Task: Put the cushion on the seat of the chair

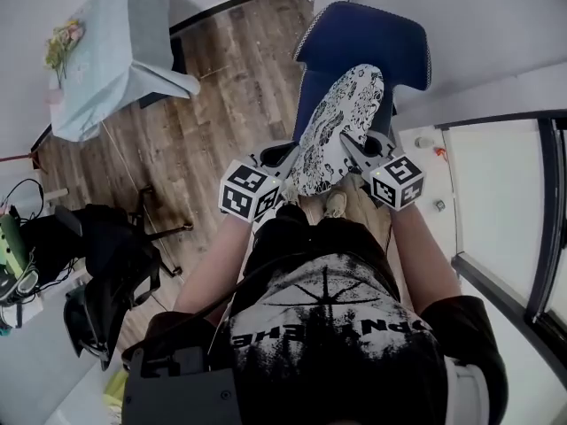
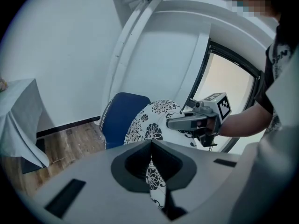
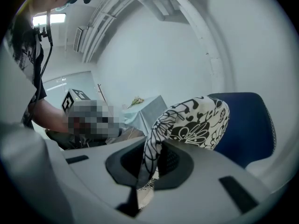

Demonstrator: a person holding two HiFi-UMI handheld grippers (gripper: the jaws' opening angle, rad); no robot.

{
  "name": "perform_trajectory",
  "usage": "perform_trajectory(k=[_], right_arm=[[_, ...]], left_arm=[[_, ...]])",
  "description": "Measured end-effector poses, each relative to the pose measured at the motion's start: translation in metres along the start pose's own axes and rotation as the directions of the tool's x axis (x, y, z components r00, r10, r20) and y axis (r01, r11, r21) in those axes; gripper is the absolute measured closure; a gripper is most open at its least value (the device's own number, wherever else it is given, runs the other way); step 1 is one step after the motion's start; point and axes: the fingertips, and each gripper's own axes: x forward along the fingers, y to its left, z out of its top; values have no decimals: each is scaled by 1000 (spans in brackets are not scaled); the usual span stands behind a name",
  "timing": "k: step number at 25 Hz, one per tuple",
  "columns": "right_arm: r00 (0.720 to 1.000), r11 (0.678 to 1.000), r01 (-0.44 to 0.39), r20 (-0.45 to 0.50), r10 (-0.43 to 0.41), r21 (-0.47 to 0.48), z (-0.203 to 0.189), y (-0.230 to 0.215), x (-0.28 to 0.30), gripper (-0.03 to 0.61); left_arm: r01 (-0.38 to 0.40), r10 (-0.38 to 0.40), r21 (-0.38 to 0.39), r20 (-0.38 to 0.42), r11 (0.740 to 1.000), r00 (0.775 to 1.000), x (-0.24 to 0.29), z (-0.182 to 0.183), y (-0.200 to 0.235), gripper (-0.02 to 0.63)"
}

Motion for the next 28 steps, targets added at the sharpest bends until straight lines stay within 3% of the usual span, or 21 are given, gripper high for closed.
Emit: perform_trajectory(k=[12, 18, 23, 28], right_arm=[[999, 998, 30, -30, -28, 50, -18, -20, 33, 552], [993, 985, 103, -72, -94, 141, -65, -62, 34, 552], [973, 950, 210, -145, -180, 233, -123, -113, 11, 552], [944, 887, 313, -216, -251, 339, -180, -157, -3, 552]], left_arm=[[42, -44, -23, -87, 999, 995, 9, -34, 12, 597], [78, -83, -51, -116, 996, 990, 34, -49, 18, 598], [103, -112, -69, -129, 992, 985, 53, -53, 6, 598], [124, -136, -74, -177, 990, 975, 69, -71, 3, 598]])
